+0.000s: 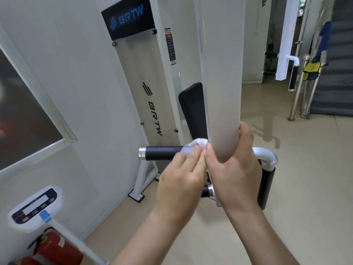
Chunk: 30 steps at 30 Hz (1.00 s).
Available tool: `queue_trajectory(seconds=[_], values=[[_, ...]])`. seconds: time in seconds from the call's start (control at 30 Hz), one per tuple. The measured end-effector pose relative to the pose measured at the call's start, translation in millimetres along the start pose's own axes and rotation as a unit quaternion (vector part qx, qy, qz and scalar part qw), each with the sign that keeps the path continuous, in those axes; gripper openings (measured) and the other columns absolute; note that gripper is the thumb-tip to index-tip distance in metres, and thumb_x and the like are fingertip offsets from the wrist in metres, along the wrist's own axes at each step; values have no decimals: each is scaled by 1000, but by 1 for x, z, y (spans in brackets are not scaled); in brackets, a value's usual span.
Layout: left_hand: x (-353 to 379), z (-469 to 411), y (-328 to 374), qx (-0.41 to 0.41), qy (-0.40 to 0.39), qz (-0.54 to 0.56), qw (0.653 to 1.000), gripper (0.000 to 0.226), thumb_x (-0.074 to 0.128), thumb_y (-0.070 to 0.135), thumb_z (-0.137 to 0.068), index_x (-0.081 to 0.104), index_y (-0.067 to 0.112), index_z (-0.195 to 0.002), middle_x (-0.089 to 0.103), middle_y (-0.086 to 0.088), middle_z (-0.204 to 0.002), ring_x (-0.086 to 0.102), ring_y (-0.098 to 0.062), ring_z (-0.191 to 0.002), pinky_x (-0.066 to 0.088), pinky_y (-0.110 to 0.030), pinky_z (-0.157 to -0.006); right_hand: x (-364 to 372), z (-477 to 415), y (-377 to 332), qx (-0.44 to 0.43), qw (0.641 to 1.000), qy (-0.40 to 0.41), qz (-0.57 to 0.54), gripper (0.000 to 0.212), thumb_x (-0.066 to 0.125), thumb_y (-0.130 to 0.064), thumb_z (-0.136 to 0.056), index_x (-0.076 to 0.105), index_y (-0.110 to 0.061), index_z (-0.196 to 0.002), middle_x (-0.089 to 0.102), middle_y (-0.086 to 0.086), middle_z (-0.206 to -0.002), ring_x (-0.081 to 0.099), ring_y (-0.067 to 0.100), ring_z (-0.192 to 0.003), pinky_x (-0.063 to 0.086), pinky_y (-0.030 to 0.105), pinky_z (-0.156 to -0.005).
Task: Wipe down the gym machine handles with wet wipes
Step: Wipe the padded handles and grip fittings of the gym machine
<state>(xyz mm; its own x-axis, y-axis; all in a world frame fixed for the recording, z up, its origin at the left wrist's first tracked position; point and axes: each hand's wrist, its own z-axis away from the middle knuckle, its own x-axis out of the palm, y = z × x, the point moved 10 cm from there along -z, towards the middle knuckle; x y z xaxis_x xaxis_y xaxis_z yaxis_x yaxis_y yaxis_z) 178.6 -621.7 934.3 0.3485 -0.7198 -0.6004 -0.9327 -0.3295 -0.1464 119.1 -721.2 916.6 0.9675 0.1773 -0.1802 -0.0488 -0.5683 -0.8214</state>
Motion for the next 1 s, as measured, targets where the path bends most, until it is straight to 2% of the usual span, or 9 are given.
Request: queue_trajectory(seconds=[0.17, 0.33, 0.47, 0.53, 0.63, 0.7, 0.87, 0.93, 1.0], values=[[8, -29, -51, -69, -42, 12, 997, 17, 59, 5, -72, 65, 20, -67, 57, 8, -52, 25, -18, -58, 32, -28, -46, 0, 1, 1, -4, 1000, 5, 3, 59, 69, -35, -78, 32, -34, -124, 60, -15, -104, 61, 15, -88, 51, 34, -72], [3, 7, -15, -3, 9, -45, 999, 20, 62, 1, -85, 71, 11, -101, 72, 2, -103, 31, -19, -61, 42, -30, -59, -5, 4, -1, -20, 1000, 17, 12, 59, 69, -33, -78, 33, -31, -125, 60, -13, -105, 61, 15, -88, 50, 33, -71], [-11, -24, -30, -48, 13, 3, 999, 32, 41, 17, -87, 56, 19, -59, 52, 9, -52, 25, -19, -53, 23, -23, -53, -4, 7, -3, -26, 999, 19, 20, 61, 69, -35, -79, 32, -32, -127, 62, -9, -109, 62, 17, -90, 52, 37, -71], [-8, -32, -31, -74, 3, 1, 997, 31, 39, 21, -85, 43, 18, -54, 40, 9, -49, 24, -19, -53, 20, -24, -55, -3, 6, -2, -19, 1000, 16, 16, 61, 69, -36, -80, 32, -33, -128, 61, -10, -109, 62, 16, -91, 52, 38, -73], [9, -6, -21, -21, -35, -54, 998, 9, 57, 13, -91, 67, 15, -92, 67, 5, -91, 37, -20, -63, 40, -27, -64, -4, 3, 0, -19, 1000, 10, 12, 60, 68, -34, -80, 33, -32, -129, 61, -11, -110, 61, 16, -91, 51, 37, -73], [4, 1, -22, -7, -35, -25, 999, 21, 60, 16, -93, 67, 15, -113, 68, 7, -110, 38, -21, -66, 45, -28, -66, -4, 3, 0, -20, 1000, 8, 11, 59, 68, -34, -80, 35, -31, -128, 62, -11, -108, 61, 16, -90, 51, 36, -72], [-1, -28, -62, -72, -89, 26, 993, 15, 65, 23, -81, 73, 24, -69, 61, 9, -52, 36, -19, -56, 35, -24, -44, -4, 6, 0, -25, 999, 10, 19, 62, 71, -35, -79, 38, -26, -131, 63, -8, -111, 62, 19, -94, 50, 35, -74], [-7, -28, -71, -94, -64, 1, 994, 14, 72, 10, -75, 70, 20, -64, 58, 7, -50, 31, -18, -56, 27, -24, -42, -5, 4, 1, -23, 999, 15, 17, 63, 71, -33, -78, 37, -25, -131, 63, -7, -112, 62, 21, -94, 50, 35, -75], [-6, -13, -54, -66, -44, -23, 997, 16, 70, 1, -75, 70, 17, -77, 63, 7, -64, 29, -17, -61, 33, -28, -46, -7, 4, 1, -27, 999, 24, 21, 63, 71, -30, -78, 38, -24, -131, 63, -6, -111, 62, 23, -92, 49, 34, -73]])
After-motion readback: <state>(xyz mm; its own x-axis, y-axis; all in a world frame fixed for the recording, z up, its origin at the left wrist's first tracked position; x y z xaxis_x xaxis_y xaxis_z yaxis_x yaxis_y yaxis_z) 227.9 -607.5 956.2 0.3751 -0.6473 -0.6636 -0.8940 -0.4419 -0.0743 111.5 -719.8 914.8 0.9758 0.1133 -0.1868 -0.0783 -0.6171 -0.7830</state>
